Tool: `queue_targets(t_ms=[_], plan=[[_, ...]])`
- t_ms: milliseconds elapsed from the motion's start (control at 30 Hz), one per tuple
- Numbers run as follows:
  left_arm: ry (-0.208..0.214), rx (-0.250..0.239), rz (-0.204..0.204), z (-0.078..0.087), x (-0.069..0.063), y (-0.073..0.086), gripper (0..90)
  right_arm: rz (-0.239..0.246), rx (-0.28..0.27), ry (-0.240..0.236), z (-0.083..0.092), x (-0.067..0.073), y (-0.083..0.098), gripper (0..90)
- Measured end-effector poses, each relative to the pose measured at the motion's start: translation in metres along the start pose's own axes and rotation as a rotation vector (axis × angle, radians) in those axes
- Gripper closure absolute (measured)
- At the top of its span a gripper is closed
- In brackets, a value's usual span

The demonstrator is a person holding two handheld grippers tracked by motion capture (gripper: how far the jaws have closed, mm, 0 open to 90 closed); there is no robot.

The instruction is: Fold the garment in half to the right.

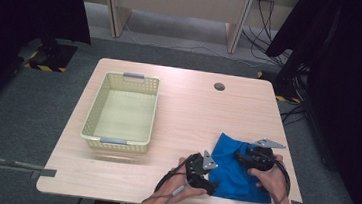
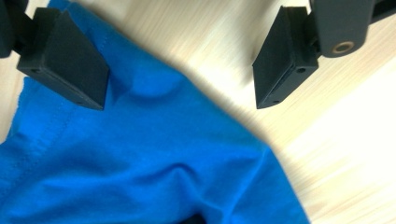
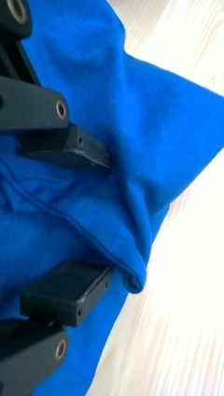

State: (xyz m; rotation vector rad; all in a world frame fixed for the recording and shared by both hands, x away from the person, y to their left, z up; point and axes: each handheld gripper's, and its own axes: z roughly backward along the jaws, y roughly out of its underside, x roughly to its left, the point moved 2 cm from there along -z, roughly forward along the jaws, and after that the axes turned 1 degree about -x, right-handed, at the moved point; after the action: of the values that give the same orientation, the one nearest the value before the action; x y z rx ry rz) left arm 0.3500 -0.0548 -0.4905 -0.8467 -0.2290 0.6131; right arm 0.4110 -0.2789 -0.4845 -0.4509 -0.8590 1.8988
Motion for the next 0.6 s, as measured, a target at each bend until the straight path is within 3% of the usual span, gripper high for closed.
queue_targets(t_ms=[100, 333, 600], plan=[[-0.013, -0.007, 0.027, 0.011, 0.011, 0.011, 17.8, 0.021, 0.007, -0.017, -0.01, 0.014, -0.008, 42.6], [-0.051, -0.002, 0.039, 0.03, 0.024, 0.025, 17.9, 0.061, 0.008, -0.065, -0.032, 0.044, -0.026, 42.6], [-0.064, -0.026, 0.09, 0.044, 0.033, 0.04, 16.6, 0.073, 0.009, -0.09, -0.039, 0.058, -0.031, 40.7]])
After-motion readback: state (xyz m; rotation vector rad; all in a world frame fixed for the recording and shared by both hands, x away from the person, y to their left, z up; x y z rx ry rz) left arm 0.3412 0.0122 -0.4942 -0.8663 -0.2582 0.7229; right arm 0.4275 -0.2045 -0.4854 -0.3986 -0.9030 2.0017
